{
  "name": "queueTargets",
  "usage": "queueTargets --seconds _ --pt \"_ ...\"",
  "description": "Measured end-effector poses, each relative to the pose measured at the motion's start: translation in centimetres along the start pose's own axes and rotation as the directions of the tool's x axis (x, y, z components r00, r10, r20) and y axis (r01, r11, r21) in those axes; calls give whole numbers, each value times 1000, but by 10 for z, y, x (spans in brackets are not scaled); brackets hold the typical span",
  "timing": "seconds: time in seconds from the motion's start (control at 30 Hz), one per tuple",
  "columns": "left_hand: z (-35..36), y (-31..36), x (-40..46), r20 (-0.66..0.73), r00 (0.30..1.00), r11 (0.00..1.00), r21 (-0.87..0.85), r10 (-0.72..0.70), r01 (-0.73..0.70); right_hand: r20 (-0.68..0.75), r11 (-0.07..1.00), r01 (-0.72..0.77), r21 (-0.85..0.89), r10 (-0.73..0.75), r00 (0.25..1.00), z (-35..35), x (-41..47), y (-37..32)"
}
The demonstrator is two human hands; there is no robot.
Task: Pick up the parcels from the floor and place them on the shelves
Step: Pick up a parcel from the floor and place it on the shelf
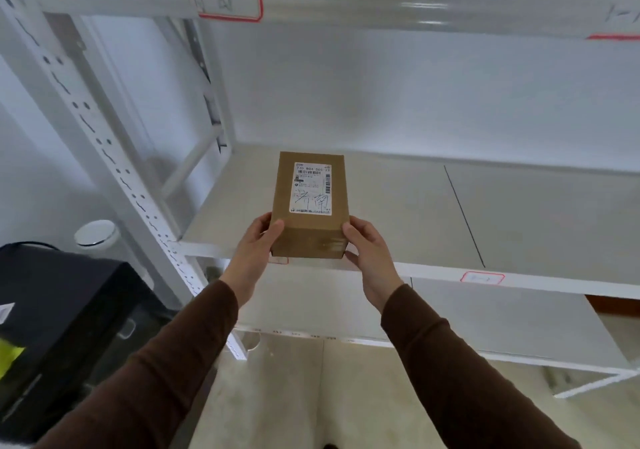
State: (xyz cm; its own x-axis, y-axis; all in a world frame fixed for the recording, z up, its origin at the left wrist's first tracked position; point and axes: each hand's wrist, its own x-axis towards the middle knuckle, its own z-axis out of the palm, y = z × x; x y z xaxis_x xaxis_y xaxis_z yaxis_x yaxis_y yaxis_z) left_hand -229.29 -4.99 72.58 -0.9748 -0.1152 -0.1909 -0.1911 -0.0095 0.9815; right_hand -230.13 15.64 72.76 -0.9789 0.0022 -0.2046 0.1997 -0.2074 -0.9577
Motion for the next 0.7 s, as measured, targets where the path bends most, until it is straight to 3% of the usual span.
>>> queueTargets --seconds 0.2,0.7 --pt "-6 12 66 -68 998 1000 20 -10 11 60 998 -61 -7 62 996 23 72 -6" --pt "-31 -2 155 -33 994 994 32 -107 109 -43 993 -116 -11 115 992 60 143 5"
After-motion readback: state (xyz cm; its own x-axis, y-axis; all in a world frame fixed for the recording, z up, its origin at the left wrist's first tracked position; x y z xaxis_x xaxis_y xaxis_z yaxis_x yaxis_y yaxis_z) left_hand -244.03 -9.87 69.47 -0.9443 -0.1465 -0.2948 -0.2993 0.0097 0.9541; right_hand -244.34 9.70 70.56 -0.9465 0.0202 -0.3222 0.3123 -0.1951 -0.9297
